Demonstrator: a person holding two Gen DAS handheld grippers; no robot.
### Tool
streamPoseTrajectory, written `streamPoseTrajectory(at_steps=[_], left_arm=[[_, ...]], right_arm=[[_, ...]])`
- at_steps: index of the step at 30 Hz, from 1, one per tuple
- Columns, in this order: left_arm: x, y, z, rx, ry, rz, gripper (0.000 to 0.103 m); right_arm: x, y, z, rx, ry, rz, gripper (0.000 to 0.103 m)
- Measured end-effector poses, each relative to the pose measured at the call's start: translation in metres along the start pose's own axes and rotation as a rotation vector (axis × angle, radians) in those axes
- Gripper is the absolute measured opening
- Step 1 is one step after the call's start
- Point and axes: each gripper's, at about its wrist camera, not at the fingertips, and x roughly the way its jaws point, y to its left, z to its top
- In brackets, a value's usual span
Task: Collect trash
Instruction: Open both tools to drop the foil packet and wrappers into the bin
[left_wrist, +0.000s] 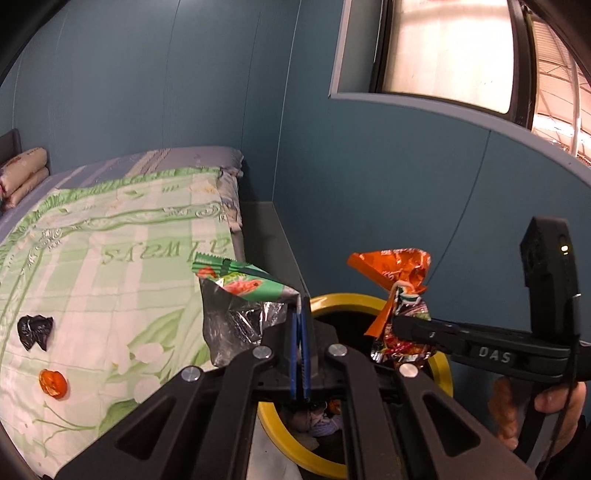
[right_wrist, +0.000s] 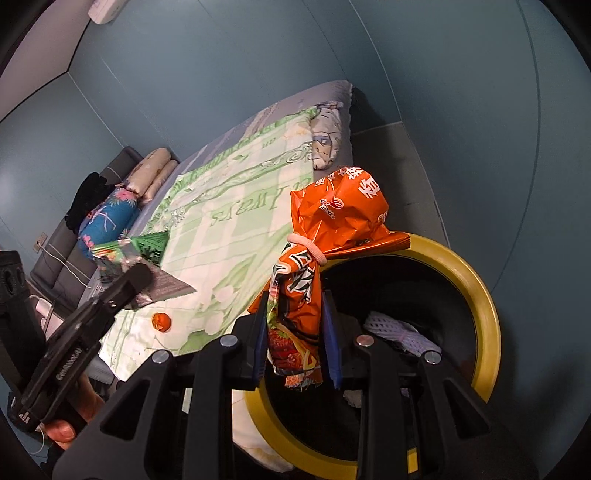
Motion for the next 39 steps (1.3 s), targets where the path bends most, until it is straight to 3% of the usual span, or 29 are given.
streamPoseTrajectory(at_steps=[4, 12, 16, 20, 22, 24, 30, 39], left_arm=[[0.026, 0.000, -0.005, -0.015, 0.058, -0.021, 0.002], [0.057, 0.001, -0.015, -0.042, 0.136, -0.063, 0.002], [0.059, 0.002, -0.019, -0.053, 0.142, -0.067, 0.003], [0.060, 0.007, -0.019, -0.067, 0.134, -0.069, 0.015], [0.057, 0.009, -0.021, -0.076, 0.132, -0.067, 0.023], [0.056, 0.013, -0.020, -0.089, 0.123, -0.062, 0.042], [0.048, 0.029, -0.017, -0.127, 0.095, -0.028, 0.062], [0.024, 0.067, -0.018, -0.166, 0.045, 0.072, 0.074]], right_arm=[[0.008, -0.009, -0.006, 0.007, -0.003, -0.054, 0.026], [0.031, -0.030, -0.007, 0.046, 0.048, -0.045, 0.027], [0.037, -0.035, -0.007, 0.044, 0.051, -0.047, 0.032], [0.035, -0.032, -0.010, 0.055, 0.042, -0.070, 0.037], [0.035, -0.032, -0.011, 0.061, 0.040, -0.077, 0.040], [0.034, -0.031, -0.012, 0.064, 0.039, -0.080, 0.043], [0.029, -0.032, -0.011, 0.075, 0.014, -0.083, 0.056], [0.034, -0.024, -0.004, 0.052, 0.007, -0.040, 0.062]])
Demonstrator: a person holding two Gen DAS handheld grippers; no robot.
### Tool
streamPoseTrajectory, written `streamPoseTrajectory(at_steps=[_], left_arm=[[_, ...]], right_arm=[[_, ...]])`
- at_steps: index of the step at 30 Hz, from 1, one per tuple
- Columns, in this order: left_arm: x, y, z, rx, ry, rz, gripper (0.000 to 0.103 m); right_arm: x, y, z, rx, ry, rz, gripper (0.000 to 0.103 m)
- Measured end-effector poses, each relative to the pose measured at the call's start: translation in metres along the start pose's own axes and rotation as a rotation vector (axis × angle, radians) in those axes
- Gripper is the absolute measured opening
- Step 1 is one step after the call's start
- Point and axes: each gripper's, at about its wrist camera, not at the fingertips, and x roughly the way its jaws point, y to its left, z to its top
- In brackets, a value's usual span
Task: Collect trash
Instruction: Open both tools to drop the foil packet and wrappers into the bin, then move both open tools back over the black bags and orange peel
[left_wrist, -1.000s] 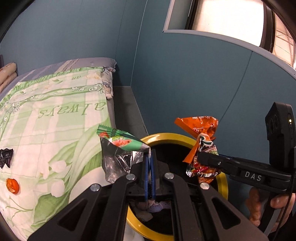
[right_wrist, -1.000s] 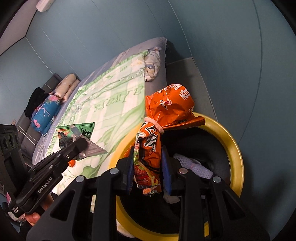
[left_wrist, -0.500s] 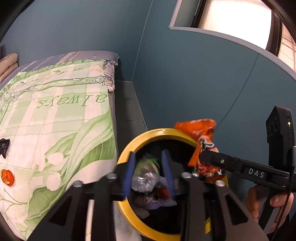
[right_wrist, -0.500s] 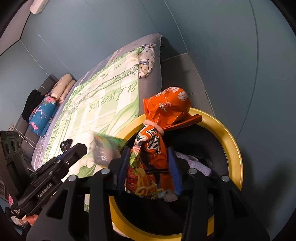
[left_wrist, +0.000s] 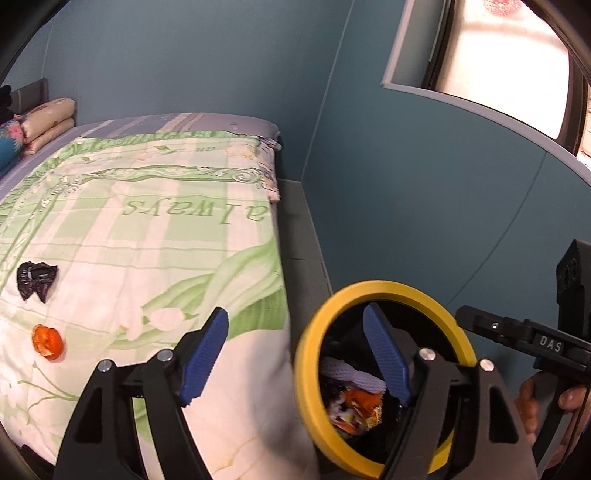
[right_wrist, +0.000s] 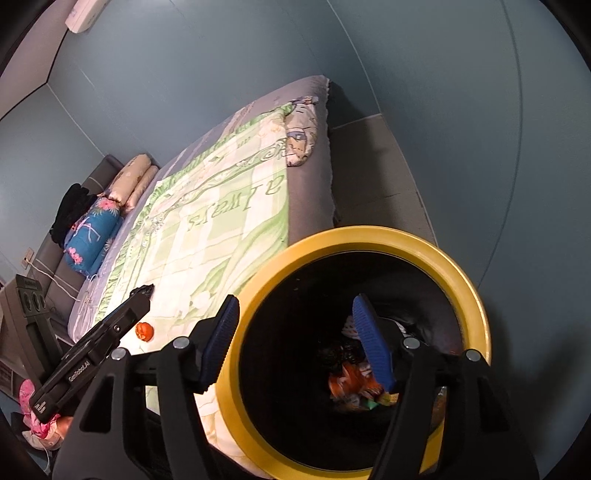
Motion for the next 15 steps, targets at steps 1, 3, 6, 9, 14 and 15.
streamPoseTrajectory(at_steps=[1, 3, 6, 9, 14, 15], left_arm=[[-0.003, 0.006, 0.000, -0.006, -0.008, 0.013, 0.075], [-0.011, 0.015, 0.000, -0.016, -0.020, 0.037, 0.077], [-0.021, 0.032, 0.000, -0.028, -0.044, 0.084, 0.079], [-0.031, 0.055, 0.000, -0.058, -0.055, 0.116, 0.079], [-0.047, 0.096, 0.001, -0.110, -0.080, 0.185, 0.079], [-0.052, 0.103, 0.001, -0.119, -0.086, 0.197, 0.079]], right_arm=[[0.000, 0.002, 0.001, -0.003, 0.000, 0.007, 0.062], [0.004, 0.010, 0.003, -0.018, 0.003, 0.031, 0.064], [0.010, 0.026, 0.007, -0.054, 0.007, 0.059, 0.065], [0.018, 0.046, 0.010, -0.086, 0.011, 0.096, 0.066], [0.033, 0.080, 0.012, -0.145, 0.026, 0.154, 0.066], [0.038, 0.089, 0.013, -0.158, 0.031, 0.172, 0.066]])
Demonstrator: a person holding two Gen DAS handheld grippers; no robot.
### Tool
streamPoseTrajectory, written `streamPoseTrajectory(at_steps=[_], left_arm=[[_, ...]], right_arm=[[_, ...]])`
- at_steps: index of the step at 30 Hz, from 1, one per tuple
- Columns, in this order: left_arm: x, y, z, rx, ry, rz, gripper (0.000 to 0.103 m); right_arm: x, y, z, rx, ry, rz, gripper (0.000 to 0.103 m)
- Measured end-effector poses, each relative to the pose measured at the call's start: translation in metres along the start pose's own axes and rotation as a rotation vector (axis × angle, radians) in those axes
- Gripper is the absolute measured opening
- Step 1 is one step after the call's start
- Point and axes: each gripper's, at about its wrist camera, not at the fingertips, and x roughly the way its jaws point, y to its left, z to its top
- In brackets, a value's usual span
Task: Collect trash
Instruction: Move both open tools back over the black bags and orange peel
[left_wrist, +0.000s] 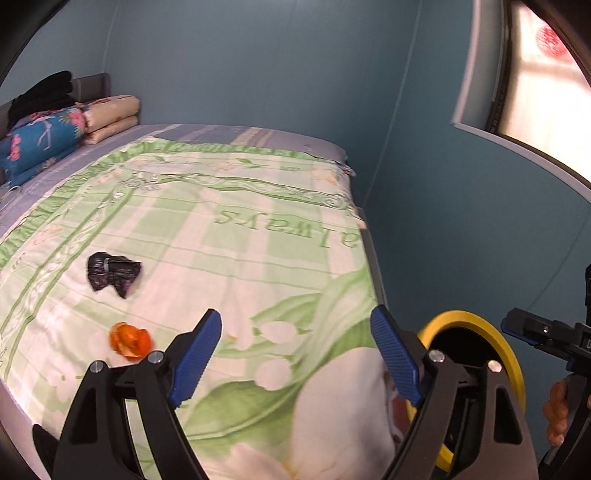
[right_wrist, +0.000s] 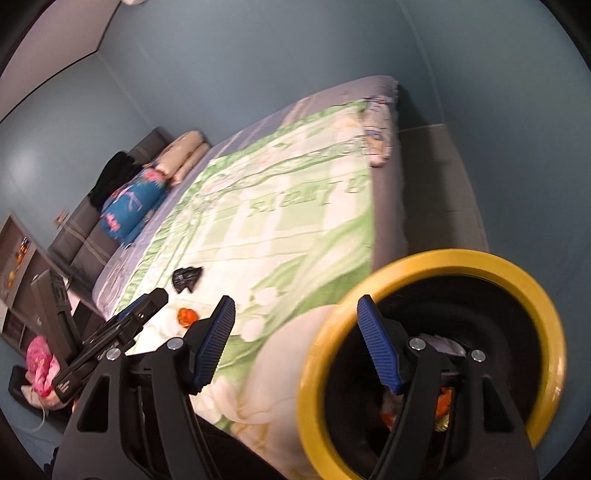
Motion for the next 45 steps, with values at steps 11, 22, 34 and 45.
streamPoseTrajectory(at_steps=[11, 22, 34, 45], left_arm=[[-0.011, 0.114, 0.019, -0.149, -0.036, 0.152, 0.080], [0.003, 0.220, 0.023, -0.292, -0.026, 0.261, 0.080], [0.076, 0.283, 0.020, -0.348, 0.069, 0.285, 0.080], [0.131, 0.325, 0.035, -0.365, 0.107, 0.280, 0.080]], right_arm=[[0.067, 0.092, 0.004, -0.170, 0.073, 0.151, 0.066], [0.171, 0.190, -0.020, -0.331, 0.224, 0.262, 0.066], [0.276, 0.250, -0.070, -0.499, 0.366, 0.226, 0.066], [0.336, 0.270, -0.080, -0.538, 0.384, 0.147, 0.066]])
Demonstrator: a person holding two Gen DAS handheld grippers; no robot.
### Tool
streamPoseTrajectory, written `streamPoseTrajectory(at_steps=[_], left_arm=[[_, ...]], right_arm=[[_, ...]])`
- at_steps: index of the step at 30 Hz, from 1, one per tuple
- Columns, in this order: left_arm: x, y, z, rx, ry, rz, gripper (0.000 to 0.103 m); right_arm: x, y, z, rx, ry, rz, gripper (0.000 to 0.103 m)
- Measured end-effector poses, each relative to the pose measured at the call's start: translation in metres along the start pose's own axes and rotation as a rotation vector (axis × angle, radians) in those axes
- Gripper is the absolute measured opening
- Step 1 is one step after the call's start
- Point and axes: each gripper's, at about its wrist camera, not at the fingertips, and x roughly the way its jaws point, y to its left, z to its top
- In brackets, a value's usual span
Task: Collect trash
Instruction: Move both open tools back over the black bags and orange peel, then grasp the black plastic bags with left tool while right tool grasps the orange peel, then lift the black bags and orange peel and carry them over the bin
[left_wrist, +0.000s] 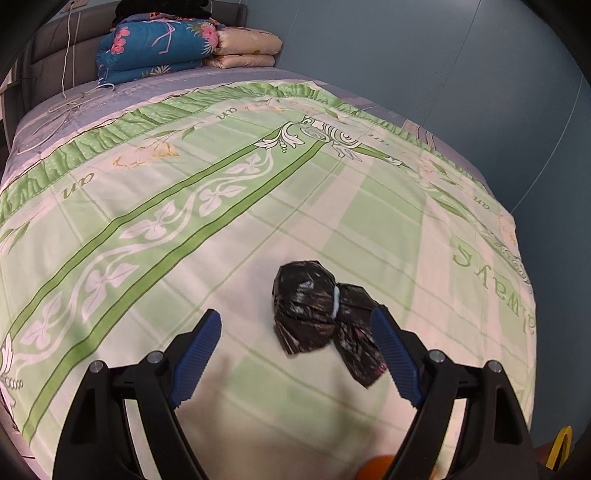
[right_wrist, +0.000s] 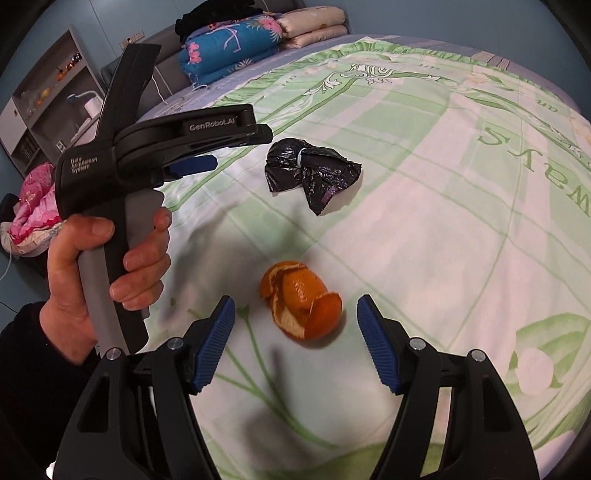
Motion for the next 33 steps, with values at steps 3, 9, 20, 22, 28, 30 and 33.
streamPoseTrajectory(at_steps=[3, 9, 20, 22, 28, 30, 33], left_arm=[[0.015, 0.001, 0.006, 0.004, 0.013, 0.004, 0.080], [0.038, -0.007, 0.010, 0.035, 0.034, 0.002, 0.080], [0.052, -0.029, -0.001, 0.119, 0.037, 0.019, 0.028], [0.049, -0.031, -0.002, 0.131, 0.031, 0.023, 0.024], [0.030, -0.030, 0.001, 0.121, 0.000, 0.005, 0.019], [0.021, -0.030, 0.002, 0.117, -0.014, -0.005, 0.019], [0.005, -0.030, 0.001, 0.107, -0.032, -0.017, 0.019]], right_arm=[[0.011, 0.000, 0.004, -0.011, 0.012, -0.009, 0.066], [0.031, 0.000, 0.010, -0.019, 0.024, -0.044, 0.065], [0.040, 0.004, 0.008, -0.046, 0.041, -0.030, 0.042], [0.039, 0.005, 0.008, -0.050, 0.039, -0.032, 0.039], [0.033, 0.002, 0.010, -0.028, 0.032, -0.014, 0.025], [0.028, 0.002, 0.010, -0.029, 0.031, -0.010, 0.024], [0.020, 0.004, 0.009, -0.034, 0.022, -0.004, 0.023]])
